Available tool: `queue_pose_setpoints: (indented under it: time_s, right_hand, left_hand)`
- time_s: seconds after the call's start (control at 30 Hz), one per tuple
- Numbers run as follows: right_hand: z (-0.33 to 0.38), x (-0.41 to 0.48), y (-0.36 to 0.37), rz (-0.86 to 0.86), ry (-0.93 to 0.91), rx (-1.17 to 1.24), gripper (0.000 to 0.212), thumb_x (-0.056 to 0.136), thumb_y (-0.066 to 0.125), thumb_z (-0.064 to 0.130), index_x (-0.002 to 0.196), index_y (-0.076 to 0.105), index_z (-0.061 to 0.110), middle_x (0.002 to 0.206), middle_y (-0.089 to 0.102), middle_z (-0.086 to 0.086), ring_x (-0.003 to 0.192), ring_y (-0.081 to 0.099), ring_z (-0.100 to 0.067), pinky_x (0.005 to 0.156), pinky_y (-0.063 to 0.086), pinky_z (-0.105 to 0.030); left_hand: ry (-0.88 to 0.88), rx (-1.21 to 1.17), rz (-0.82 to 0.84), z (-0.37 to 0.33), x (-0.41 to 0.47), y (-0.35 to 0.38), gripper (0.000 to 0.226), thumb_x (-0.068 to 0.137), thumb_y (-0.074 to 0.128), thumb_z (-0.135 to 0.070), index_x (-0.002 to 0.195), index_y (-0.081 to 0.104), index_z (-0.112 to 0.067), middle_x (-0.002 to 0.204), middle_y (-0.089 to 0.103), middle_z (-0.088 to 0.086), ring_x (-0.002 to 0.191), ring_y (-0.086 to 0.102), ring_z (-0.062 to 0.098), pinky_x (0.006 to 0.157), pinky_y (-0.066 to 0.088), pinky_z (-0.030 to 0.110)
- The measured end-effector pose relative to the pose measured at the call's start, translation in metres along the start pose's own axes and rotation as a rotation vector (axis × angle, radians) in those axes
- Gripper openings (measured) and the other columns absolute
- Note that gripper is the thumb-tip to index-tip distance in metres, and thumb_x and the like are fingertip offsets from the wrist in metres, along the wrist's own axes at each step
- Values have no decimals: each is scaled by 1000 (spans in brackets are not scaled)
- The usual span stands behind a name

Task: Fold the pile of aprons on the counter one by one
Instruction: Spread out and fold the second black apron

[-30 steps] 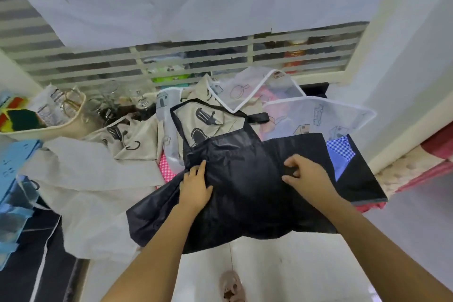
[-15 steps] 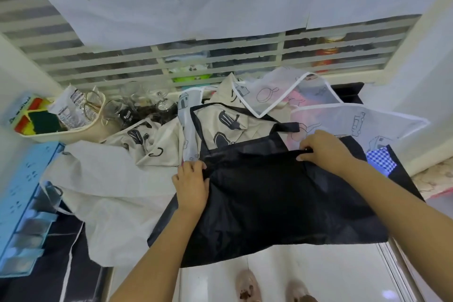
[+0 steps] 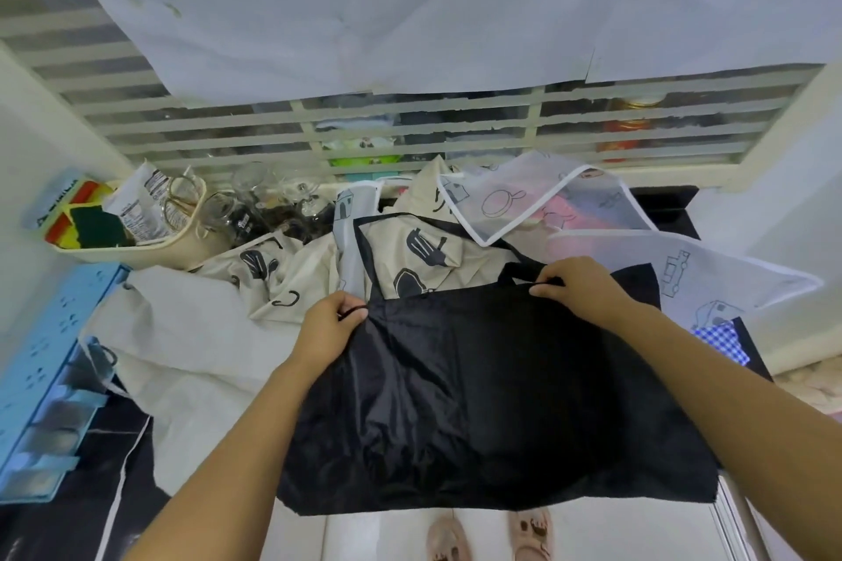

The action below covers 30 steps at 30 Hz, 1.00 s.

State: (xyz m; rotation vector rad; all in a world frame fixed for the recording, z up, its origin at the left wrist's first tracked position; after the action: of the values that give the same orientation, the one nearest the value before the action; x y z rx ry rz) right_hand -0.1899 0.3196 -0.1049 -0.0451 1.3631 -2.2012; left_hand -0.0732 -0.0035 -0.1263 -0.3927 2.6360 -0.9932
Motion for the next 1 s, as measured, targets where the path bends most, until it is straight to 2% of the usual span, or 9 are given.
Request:
queue_pose_setpoints:
  time_s: [0.17, 0.23, 0.33, 0.4, 0.5, 0.67, 0.8, 0.9, 1.0]
  right_hand:
    - [6, 12, 11, -10, -16, 47, 8, 91, 62, 21, 97, 63, 17, 97, 64, -1, 92, 60, -17, 85, 48, -30]
    - [11, 15, 12, 2, -66, 36, 9, 91, 61, 22, 100, 58, 20, 94, 62, 5, 93, 60, -16, 83, 48, -29]
    - [25, 18, 18, 134, -152, 37, 36, 84, 68, 37, 117, 55, 28, 96, 54, 21, 99, 55, -5, 82, 42, -23]
    - [35, 21, 27, 253, -194, -62, 60, 78, 72, 47, 132, 49, 35, 111, 57, 12, 108, 54, -9, 91, 43, -27]
    - [41, 37, 30, 282, -230, -204, 66, 80, 71, 45, 138, 45, 31, 128, 58, 1, 116, 53, -18, 96, 43, -31]
    - [25, 66, 37, 297, -129, -212, 45, 80, 72, 39, 120, 58, 21, 114, 60, -1, 102, 56, -18, 80, 42, -27]
    - [22, 76, 51, 317, -123, -197, 24, 82, 71, 35, 92, 59, 16, 86, 53, 4, 83, 52, -16, 66, 38, -26]
    - [22, 75, 46, 338, -146, -123, 25, 83, 71, 32, 89, 63, 9, 85, 57, 0, 82, 55, -18, 68, 41, -27]
    - [31, 56, 26, 425, -188, -49, 16, 86, 68, 31, 75, 65, 20, 76, 59, 4, 72, 53, -11, 64, 38, -22]
  left_hand:
    - [-74, -91, -17, 8, 7, 1, 12, 81, 75, -15, 93, 72, -13, 81, 65, -5, 76, 58, 5, 68, 40, 3]
    - [-94, -110, 13, 11, 10, 4, 12, 81, 75, -15, 93, 75, -11, 86, 70, -2, 79, 62, 6, 71, 43, 7]
    - [-146, -167, 13, 17, 12, 5, 10, 83, 73, -13, 91, 77, -8, 85, 73, 0, 79, 66, 11, 79, 48, 21]
    - [-175, -213, 4, 19, 12, 5, 8, 83, 72, -10, 89, 76, -8, 77, 72, -6, 74, 65, 9, 76, 49, 21]
    - [-195, -271, -7, 22, 13, 4, 6, 83, 71, -7, 82, 76, -12, 69, 70, -14, 67, 64, 2, 68, 49, 12]
    - [-234, -326, 21, 25, 15, 5, 5, 82, 72, -5, 82, 74, -10, 76, 70, -4, 71, 63, 7, 66, 49, 8]
    - [-241, -299, 76, 24, 17, 9, 10, 82, 72, -5, 78, 72, -14, 76, 70, -7, 70, 62, 3, 64, 46, 5]
    - [-251, -314, 83, 25, 14, 8, 4, 85, 69, -7, 84, 72, -9, 81, 69, 0, 74, 62, 10, 66, 46, 8]
    - [-194, -271, 106, 14, 10, 2, 12, 88, 66, -8, 78, 67, -13, 74, 65, -6, 70, 57, 7, 64, 43, 7]
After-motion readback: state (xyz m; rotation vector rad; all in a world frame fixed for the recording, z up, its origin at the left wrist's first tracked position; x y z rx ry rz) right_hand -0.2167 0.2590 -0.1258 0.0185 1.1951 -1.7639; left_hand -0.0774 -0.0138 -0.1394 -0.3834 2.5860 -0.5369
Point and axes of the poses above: each hand's wrist, its own x-axis towards the middle knuckle, its own y-axis out of the palm, z = x × y, the point moved 10 cm from there along x, towards the middle knuckle
